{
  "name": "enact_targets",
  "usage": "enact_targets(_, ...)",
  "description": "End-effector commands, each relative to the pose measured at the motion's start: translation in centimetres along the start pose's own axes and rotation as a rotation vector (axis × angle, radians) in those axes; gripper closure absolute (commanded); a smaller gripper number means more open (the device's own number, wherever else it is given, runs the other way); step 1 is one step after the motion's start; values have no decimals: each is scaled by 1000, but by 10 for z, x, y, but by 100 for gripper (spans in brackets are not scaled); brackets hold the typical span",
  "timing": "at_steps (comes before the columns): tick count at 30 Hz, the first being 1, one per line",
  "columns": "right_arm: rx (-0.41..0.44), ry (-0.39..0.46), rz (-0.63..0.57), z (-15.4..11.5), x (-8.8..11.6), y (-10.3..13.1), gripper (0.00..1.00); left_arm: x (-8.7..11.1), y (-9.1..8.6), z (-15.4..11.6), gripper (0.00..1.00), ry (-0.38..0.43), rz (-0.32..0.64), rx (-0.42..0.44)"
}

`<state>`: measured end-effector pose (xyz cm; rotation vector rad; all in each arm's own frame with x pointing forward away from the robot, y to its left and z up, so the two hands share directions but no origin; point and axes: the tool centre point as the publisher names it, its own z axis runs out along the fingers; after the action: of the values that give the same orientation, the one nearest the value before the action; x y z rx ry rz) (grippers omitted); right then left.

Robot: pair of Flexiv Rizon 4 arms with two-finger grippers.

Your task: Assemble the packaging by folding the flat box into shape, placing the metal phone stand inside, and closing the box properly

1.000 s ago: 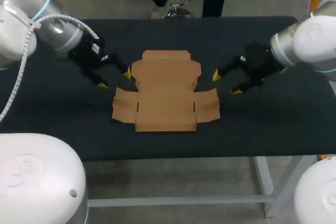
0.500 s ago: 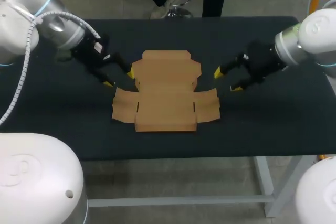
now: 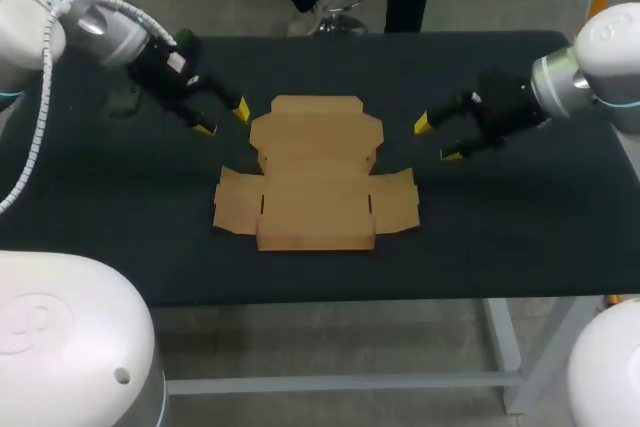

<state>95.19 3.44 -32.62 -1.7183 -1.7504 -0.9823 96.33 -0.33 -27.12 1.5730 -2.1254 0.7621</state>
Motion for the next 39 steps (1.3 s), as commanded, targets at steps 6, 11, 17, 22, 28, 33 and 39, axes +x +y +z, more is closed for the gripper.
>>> enact_targets(6,58,99,1,34,-10,40,0,-14,-27,-5,0,20,-1,-66)
enact_targets(11,51,86,-19,47,-11,52,0,-17,-34,-6,0,16,2,-73)
enact_targets(17,43,88,-11,59,-14,65,6,-21,-40,-8,0,14,1,-76)
enact_targets(22,37,71,-15,69,-16,75,9,-24,-44,-8,0,14,2,-79)
enact_targets(28,34,59,-17,80,-18,87,9,-27,-48,-9,0,12,2,-83)
enact_targets(33,31,54,-12,88,-20,96,10,-31,-50,-8,0,14,-2,-88)
enact_targets(39,23,63,-3,98,-23,104,11,-36,-51,-8,0,19,-5,-87)
